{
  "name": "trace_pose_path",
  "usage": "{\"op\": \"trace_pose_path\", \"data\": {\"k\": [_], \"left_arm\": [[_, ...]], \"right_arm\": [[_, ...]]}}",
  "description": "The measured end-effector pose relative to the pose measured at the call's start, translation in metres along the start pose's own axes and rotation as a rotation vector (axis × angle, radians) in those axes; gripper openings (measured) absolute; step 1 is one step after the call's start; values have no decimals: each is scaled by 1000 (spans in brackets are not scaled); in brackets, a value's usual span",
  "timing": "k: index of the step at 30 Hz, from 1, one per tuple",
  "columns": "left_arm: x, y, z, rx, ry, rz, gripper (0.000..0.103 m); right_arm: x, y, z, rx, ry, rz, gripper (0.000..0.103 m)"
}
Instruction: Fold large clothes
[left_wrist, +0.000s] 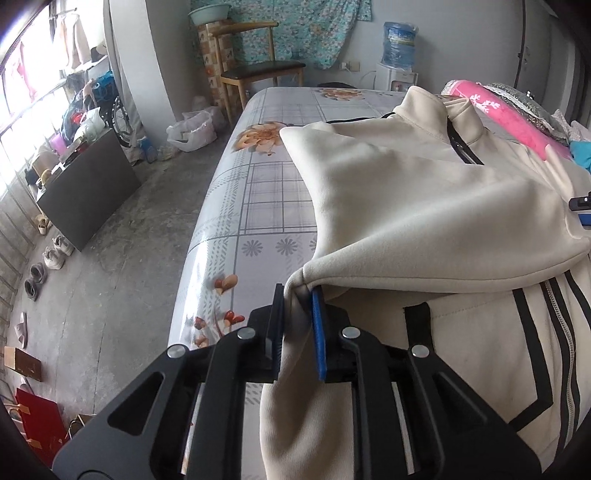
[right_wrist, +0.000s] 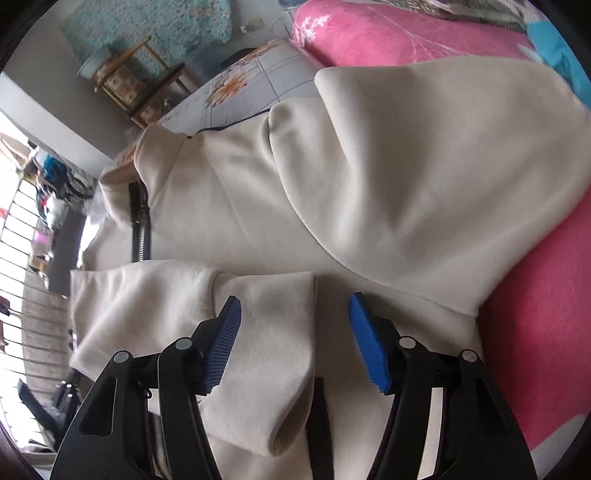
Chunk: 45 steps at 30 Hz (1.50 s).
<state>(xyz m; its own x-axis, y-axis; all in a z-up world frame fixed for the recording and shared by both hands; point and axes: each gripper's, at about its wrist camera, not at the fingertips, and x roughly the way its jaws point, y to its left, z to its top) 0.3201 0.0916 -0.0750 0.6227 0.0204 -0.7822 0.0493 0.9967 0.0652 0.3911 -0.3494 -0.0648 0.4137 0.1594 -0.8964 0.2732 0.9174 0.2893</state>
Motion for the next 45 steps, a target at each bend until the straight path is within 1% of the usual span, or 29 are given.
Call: {"op": "trace_pose_path", "data": {"k": [1, 4, 6, 8, 9, 11, 14, 15, 16, 18, 19, 21, 24, 25, 26, 28, 29, 31, 32, 33, 34, 35, 36, 37, 39, 41, 43, 44, 45], "left_arm": [[-1, -1, -1, 2, 1, 5, 15], [-2, -4, -3, 14, 4, 24, 15], [-2, -6, -5, 20, 7, 37, 15], [-3, -9, -8, 28, 9, 54, 14], [-3, -10, -9, 31, 12, 64, 14], [-3, -10, -11, 32, 16, 79, 14], [-3, -9, -12, 22, 27, 114, 12], [-3, -10, -12, 21, 28, 118, 12], [-4, -12, -12, 26, 30, 128, 12], [-5, -18, -13, 47, 29, 152, 12], [-5, -21, -14, 58, 29, 164, 12], [-7, -23, -15, 68, 37, 167, 12], [-14, -19, -17, 63, 52, 130, 14], [-22, -16, -18, 57, 45, 98, 14], [-30, -12, -18, 51, 28, 73, 14], [-51, -4, -16, 33, -27, 22, 14], [-61, 0, -13, 22, -52, -7, 14], [-70, 5, -3, -1, -75, -40, 14], [-70, 7, 6, -10, -74, -46, 14], [-66, 7, 16, -18, -64, -40, 14], [-59, 7, 28, -28, -45, -32, 15], [-48, 6, 42, -40, -14, -37, 19], [-34, 5, 56, -48, 17, -63, 21], [-21, 4, 68, -62, 43, -81, 22], [14, 0, 93, -72, 86, -80, 23], [49, -7, 114, -36, 104, -19, 23], [70, -13, 125, 1, 118, 12, 23], [83, -15, 129, 17, 130, 26, 21], [92, -17, 130, 29, 128, 46, 6]], "right_arm": [[1, 1, 1, -15, -8, -20, 51], [2, 4, 0, -56, -10, -43, 39], [5, 8, -3, -82, 13, -31, 14], [3, 14, -3, -113, -1, -41, 7], [0, 20, -1, -131, -19, -27, 6], [-12, 30, 7, -147, -64, 11, 6], [-56, 57, 33, -198, -210, 125, 5], [-65, 62, 38, -208, -240, 145, 5], [-85, 71, 45, -230, -303, 176, 5], [-105, 76, 52, -255, -373, 198, 5], [-108, 74, 53, -255, -389, 200, 5], [-100, 63, 54, -242, -375, 196, 5], [-49, 32, 48, -211, -246, 144, 5], [-26, 19, 44, -192, -181, 128, 5], [-12, 12, 41, -181, -142, 117, 6], [10, 1, 35, -172, -99, 94, 6], [15, -1, 31, -169, -87, 100, 7], [16, -2, 29, -170, -91, 110, 12], [15, 0, 28, -178, -94, 105, 16], [14, 0, 27, -183, -95, 103, 22], [13, 1, 26, -184, -94, 106, 25], [13, 1, 26, -183, -89, 109, 32], [13, 1, 23, -186, -85, 108, 34], [12, 1, 21, -193, -84, 101, 34], [11, 0, 17, -203, -79, 91, 36], [9, -2, 14, -199, -72, 99, 36], [13, -3, 14, -194, -64, 102, 36], [16, -3, 14, -197, -61, 101, 36], [18, -2, 14, -205, -64, 97, 36]]}}
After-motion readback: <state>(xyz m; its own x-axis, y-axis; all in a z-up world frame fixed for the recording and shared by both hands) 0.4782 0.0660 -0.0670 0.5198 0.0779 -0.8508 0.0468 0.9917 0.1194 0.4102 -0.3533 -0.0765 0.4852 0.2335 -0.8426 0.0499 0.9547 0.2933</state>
